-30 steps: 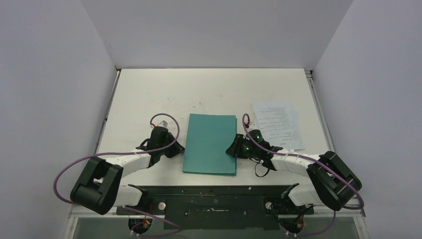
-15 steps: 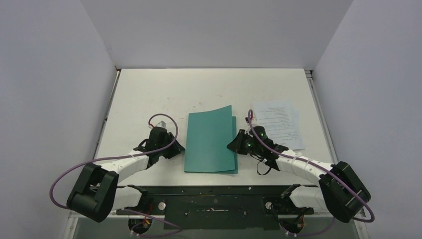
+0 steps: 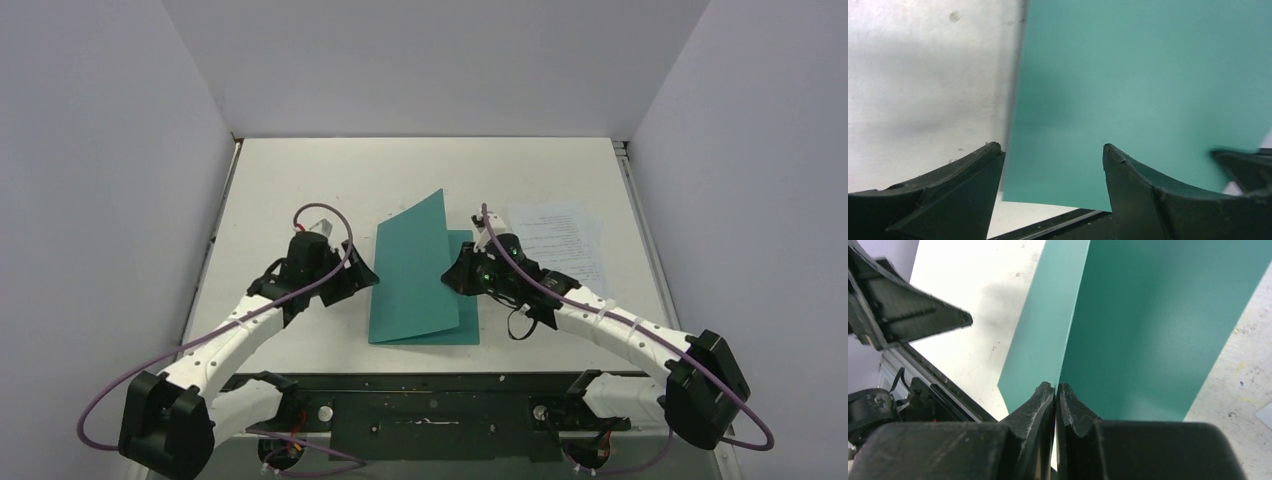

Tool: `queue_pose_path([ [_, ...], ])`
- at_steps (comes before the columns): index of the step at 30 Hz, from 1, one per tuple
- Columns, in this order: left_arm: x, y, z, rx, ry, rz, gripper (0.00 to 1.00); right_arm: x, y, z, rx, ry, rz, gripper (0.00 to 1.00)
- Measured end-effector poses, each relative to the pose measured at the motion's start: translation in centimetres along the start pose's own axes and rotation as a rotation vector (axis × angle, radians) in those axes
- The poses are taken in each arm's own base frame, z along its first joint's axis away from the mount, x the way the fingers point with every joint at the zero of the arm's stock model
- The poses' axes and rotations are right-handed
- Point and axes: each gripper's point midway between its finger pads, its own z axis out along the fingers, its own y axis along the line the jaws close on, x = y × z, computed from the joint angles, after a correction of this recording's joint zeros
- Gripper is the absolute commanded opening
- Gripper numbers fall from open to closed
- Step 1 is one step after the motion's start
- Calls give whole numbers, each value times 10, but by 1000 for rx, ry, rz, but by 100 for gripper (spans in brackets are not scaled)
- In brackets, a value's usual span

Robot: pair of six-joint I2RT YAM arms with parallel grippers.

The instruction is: Put the files into the folder

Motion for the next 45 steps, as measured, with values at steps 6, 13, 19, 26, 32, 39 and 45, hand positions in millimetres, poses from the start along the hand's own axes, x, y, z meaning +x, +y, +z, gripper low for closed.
queue_pose_path([
  [6,-35,-59,-36,147,-55,45,77,-10,36,-11,7,-8,-122,5],
  [13,-57,-104,-72,250,-74,71,80,-17,58,-17,60,0,-239,5],
  [19,-78,-141,-91,332,-95,93,81,-17,80,-19,114,11,-341,5],
  [26,-85,-152,-86,336,-73,93,82,-18,109,-21,169,-3,-452,5],
  [32,-77,-145,-76,301,-29,100,79,-10,134,-20,203,-16,-556,5],
  [39,-69,-133,-72,261,-1,140,61,3,154,-16,279,-41,-699,5],
  [45,-57,-111,-69,193,25,181,37,8,164,-11,348,-72,-792,5],
])
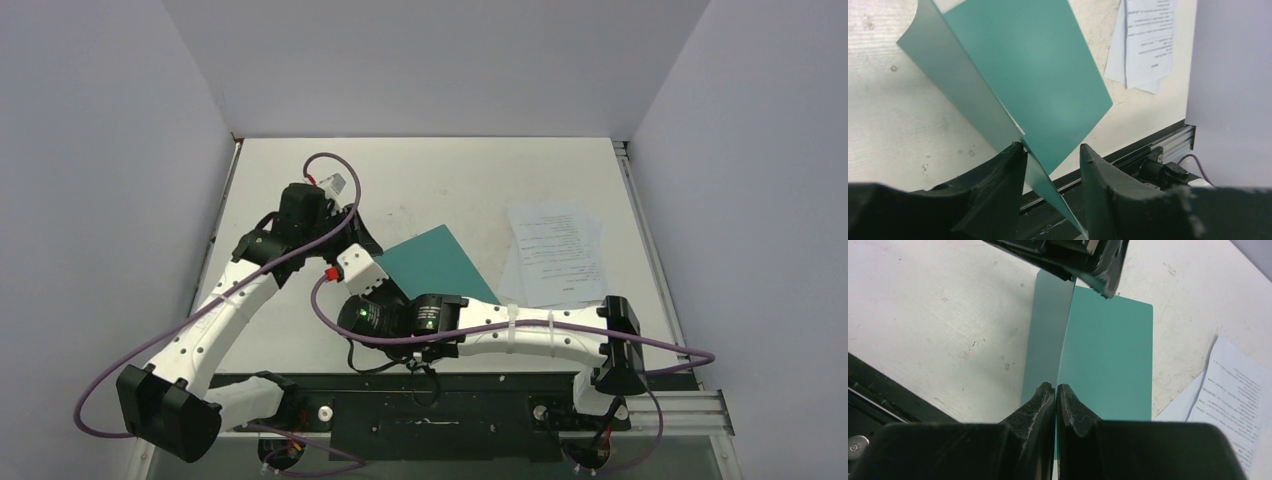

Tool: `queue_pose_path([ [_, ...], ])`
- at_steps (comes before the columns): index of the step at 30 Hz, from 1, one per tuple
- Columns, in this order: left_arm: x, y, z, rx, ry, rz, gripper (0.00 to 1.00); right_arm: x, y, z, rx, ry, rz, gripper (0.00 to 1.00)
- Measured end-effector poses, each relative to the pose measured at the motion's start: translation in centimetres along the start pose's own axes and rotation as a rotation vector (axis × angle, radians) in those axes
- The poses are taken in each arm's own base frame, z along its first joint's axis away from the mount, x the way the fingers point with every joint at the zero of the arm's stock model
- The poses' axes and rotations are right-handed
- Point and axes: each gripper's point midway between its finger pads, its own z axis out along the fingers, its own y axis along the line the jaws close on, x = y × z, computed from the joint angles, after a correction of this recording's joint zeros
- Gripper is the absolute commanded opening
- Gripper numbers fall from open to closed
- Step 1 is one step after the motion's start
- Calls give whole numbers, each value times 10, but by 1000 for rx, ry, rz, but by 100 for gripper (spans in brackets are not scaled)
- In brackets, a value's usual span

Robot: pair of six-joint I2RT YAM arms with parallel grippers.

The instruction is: Put the files into the folder

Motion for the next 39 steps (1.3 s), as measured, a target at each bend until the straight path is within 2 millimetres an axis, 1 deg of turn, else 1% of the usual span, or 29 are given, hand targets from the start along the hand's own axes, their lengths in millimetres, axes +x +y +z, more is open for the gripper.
queue_pose_path([
  [4,10,12,-3,-39,18,17,18,-2,4,1,31,-9,-34,5],
  [7,11,16,-7,-56,10,27,2,-3,8,3,42,-12,-50,5],
  [8,11,17,-7,-60,8,27,0,-4,9,4,41,-12,-53,9],
  [11,11,19,-8,-74,5,26,0,-3,17,7,38,-12,-66,23],
  [14,11,21,-8,-82,4,24,0,-4,19,7,36,-19,-71,42],
  [19,7,25,-5,-94,0,16,0,-11,16,3,30,-38,-68,70],
  [20,6,26,-3,-97,0,14,0,-13,15,1,24,-45,-62,75],
  [22,4,29,3,-104,1,9,0,-19,8,-8,8,-66,-39,81],
  [28,-9,36,23,-112,-12,9,0,-36,-29,-50,-49,-162,80,94],
  [31,-16,38,30,-108,-27,12,0,-38,-47,-66,-62,-200,140,100],
  [32,-19,40,32,-109,-31,14,0,-37,-51,-70,-63,-209,158,100],
  [33,-21,41,34,-110,-36,15,0,-33,-56,-72,-62,-214,174,95],
  [36,-26,49,38,-125,-41,19,0,-18,-65,-68,-50,-201,197,91],
  [37,-26,51,40,-132,-40,19,0,-11,-69,-64,-38,-191,206,90],
  [39,-28,58,42,-153,-40,20,0,7,-82,-48,-6,-158,229,90],
])
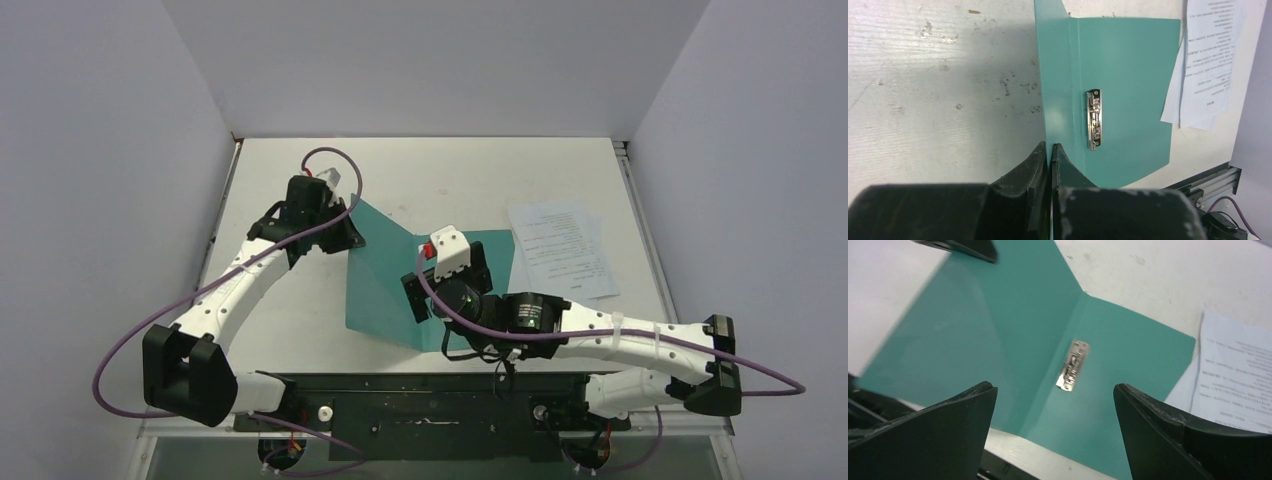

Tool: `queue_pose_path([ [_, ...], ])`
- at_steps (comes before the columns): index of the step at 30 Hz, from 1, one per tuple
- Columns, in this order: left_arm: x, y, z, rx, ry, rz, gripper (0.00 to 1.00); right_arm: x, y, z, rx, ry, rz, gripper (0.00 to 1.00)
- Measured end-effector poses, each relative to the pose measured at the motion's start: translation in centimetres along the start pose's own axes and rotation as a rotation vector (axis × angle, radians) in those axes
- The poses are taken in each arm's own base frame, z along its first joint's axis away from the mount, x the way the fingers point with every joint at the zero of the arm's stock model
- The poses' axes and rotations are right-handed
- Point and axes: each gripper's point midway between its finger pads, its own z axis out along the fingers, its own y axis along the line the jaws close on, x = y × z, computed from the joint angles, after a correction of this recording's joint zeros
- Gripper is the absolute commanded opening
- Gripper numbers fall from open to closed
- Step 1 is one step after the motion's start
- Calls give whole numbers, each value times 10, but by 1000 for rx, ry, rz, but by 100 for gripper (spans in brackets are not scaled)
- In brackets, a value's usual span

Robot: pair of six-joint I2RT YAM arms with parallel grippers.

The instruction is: Put the files into the folder

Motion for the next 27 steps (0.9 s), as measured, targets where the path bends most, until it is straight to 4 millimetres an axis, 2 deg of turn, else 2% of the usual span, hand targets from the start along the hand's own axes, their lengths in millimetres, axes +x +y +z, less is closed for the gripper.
queue_pose_path([
  [3,-1,7,2,-28,-4,2,0,31,-25,21,50,58,26,90],
  [4,-1,9,3,-38,-7,2,3,42,-32,28,67,82,29,90],
  [7,-2,15,3,-73,-15,3,24,64,-43,43,80,140,47,90],
  [9,-2,23,3,-108,-21,2,38,68,-44,53,73,155,70,90],
  [14,5,47,3,-217,-18,-5,58,79,-44,80,59,193,129,90],
  [19,9,65,-2,-312,-14,-5,68,98,-48,107,71,252,176,90],
  [27,16,93,-19,-459,-5,16,80,143,-43,140,95,371,201,90],
])
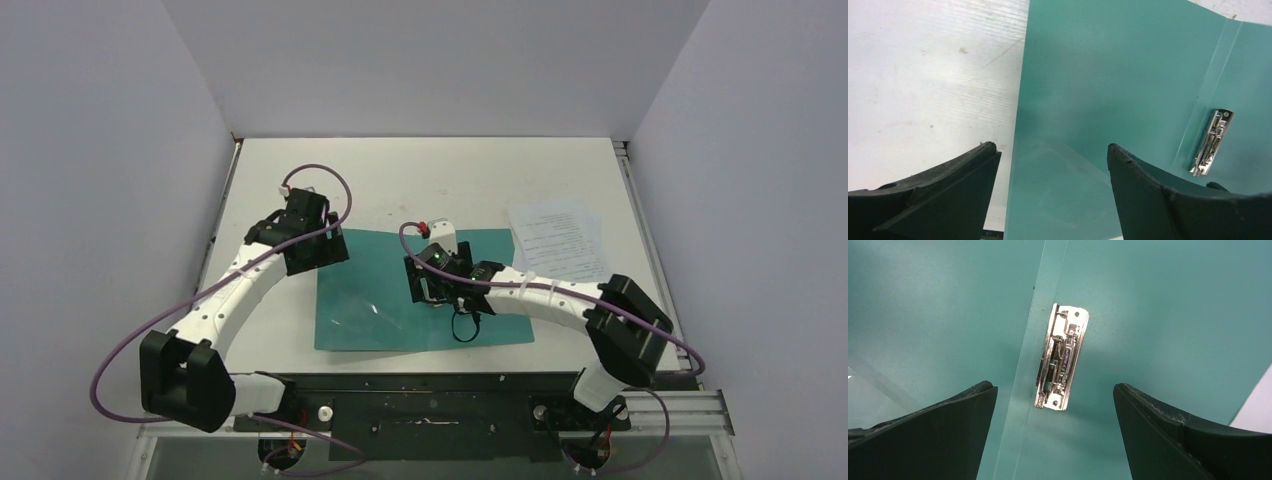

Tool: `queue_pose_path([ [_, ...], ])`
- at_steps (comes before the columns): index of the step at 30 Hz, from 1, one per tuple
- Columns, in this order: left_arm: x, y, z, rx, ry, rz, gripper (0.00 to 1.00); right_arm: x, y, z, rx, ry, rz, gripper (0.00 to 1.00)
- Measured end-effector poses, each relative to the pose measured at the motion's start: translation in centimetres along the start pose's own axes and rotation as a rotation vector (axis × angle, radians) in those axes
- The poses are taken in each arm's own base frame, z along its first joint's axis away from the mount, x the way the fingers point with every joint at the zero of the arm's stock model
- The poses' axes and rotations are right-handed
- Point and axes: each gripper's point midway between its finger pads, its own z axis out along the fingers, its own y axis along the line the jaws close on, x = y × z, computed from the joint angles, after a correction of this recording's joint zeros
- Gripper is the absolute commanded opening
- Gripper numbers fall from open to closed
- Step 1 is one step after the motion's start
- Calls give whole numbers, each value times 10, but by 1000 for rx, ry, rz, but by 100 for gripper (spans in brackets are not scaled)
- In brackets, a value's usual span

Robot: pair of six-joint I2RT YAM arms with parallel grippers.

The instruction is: Put the files into the folder

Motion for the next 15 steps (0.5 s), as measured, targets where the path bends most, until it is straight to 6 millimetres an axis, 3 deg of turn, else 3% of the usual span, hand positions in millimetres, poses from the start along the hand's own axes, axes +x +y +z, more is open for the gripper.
queue_pose_path([
  [4,-3,12,-14,-34,-38,6,89,12,4,19,17,44,1,90],
  [9,-10,16,-42,12,-125,-9,92,18,7,34,32,67,20,90],
  [13,-4,16,-56,67,-154,-8,98,20,8,44,44,75,42,90],
  [15,1,14,-59,94,-150,-3,96,24,9,49,49,82,53,90],
])
